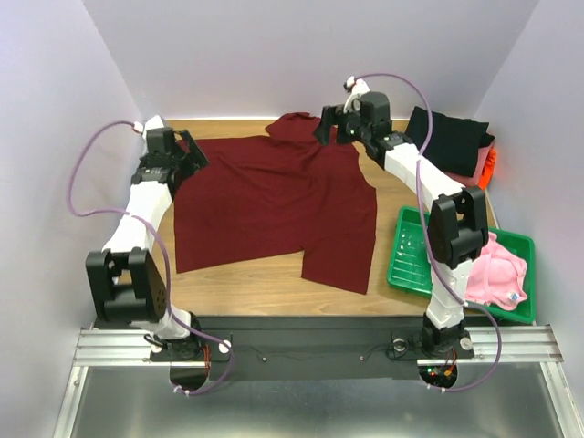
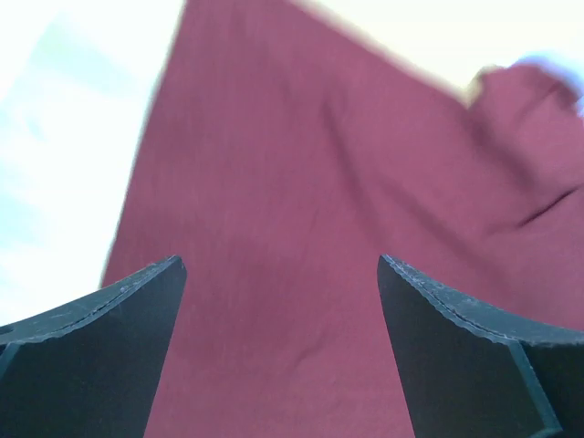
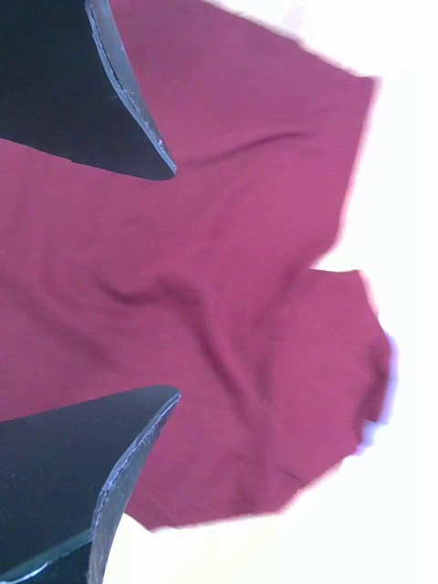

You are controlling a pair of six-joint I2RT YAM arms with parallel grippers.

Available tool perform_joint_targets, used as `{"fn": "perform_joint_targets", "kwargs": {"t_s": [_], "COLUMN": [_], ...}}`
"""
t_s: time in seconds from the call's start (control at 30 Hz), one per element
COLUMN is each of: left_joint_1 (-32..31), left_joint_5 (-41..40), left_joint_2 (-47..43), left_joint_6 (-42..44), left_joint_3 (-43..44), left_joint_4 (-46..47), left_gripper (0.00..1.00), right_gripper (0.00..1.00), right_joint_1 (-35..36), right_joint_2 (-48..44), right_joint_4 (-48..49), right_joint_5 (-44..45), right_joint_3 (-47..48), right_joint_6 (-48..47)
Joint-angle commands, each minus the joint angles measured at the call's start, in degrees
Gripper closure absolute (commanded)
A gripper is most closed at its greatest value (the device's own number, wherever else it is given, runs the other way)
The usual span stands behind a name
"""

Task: Fold and stack the t-shirts
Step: Flatten the tshirt out

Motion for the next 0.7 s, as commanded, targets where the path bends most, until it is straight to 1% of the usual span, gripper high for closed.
{"fn": "perform_joint_targets", "kwargs": {"t_s": [0.0,0.07,0.13,0.3,0.4,0.43,0.53,0.67], "left_joint_1": [-1.58,-1.67,-1.76,-1.85,-1.93,-1.85,-1.85,-1.85], "left_joint_5": [1.06,2.91,7.38,10.56,13.28,15.81,19.51,19.79], "left_joint_2": [3.55,5.30,7.40,10.58,13.30,16.09,20.06,23.41], "left_joint_6": [-1.52,-0.91,0.58,1.73,2.87,3.22,4.36,5.07], "left_joint_3": [-2.54,-2.46,-2.98,-5.09,-5.97,-5.88,-4.74,-3.87], "left_joint_4": [-2.99,-2.55,-1.85,-0.09,2.10,2.72,2.98,3.25], "left_gripper": [0.01,0.01,0.01,0.01,0.01,0.01,0.01,0.01], "right_gripper": [0.00,0.00,0.00,0.00,0.00,0.00,0.00,0.00], "right_joint_1": [1.74,2.09,2.62,3.50,3.68,3.68,3.68,3.68], "right_joint_2": [-0.65,-1.44,-2.32,-1.89,-0.66,-0.13,1.36,3.21], "right_joint_4": [-0.23,-0.15,-0.15,0.11,0.20,0.20,0.12,0.12], "right_joint_5": [-1.34,-1.60,-1.51,-1.25,-0.72,-0.81,0.15,1.82], "right_joint_3": [-10.08,-12.56,-15.02,-17.66,-18.11,-18.02,-17.41,-16.70], "right_joint_6": [0.87,1.31,2.10,4.04,4.83,5.01,5.01,4.92]}}
